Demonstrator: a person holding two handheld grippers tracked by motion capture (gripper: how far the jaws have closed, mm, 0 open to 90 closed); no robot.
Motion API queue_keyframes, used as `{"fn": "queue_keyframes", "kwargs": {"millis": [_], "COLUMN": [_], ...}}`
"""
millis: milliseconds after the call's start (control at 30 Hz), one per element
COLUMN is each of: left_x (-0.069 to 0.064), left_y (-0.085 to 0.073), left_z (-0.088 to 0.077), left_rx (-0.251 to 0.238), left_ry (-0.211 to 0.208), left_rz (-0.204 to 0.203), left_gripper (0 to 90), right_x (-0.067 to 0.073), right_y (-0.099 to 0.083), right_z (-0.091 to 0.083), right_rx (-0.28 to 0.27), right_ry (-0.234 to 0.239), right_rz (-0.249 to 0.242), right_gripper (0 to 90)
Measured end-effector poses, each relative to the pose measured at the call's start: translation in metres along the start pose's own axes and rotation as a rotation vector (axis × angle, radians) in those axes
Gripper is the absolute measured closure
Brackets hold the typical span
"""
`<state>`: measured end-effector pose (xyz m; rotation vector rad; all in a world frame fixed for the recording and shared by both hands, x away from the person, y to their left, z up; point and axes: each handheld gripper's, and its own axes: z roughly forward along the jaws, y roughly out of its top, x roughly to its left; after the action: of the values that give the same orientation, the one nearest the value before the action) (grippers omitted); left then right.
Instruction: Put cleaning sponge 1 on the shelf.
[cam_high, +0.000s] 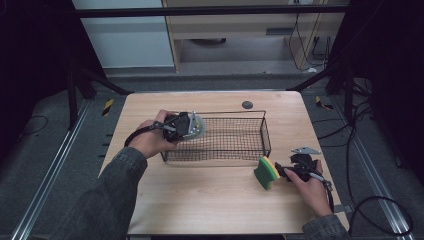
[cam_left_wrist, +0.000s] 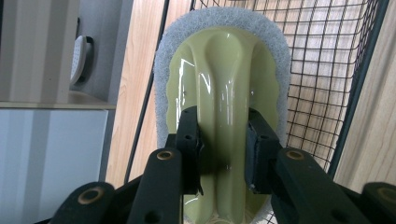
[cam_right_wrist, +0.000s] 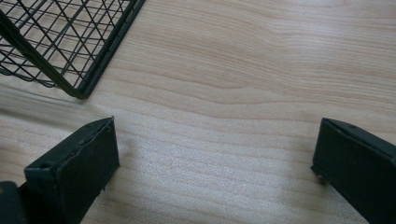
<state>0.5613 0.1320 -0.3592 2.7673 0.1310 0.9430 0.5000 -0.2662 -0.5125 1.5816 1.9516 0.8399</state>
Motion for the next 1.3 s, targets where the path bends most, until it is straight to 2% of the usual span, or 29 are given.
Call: {"fn": "queue_keyframes", "kwargs": {"millis": [433,1300], "left_x": [-0.004,-0.008], "left_y": [-0.003,-0.013], "left_z": [0.008,0.025], "left_rx": [0.019,0.042], "left_ry": [-0.026,-0.06], "left_rz": [0.02,0.006], "left_gripper": [70.7,70.6], "right_x": [0.0,0.0], "right_y": [0.0,0.0], "right_z": [0.0,0.0], "right_rx": [0.0,-0.002], "right_ry": [0.001,0.001], "right_rz": [0.001,-0.004], "right_gripper": [0.6,0.6]}}
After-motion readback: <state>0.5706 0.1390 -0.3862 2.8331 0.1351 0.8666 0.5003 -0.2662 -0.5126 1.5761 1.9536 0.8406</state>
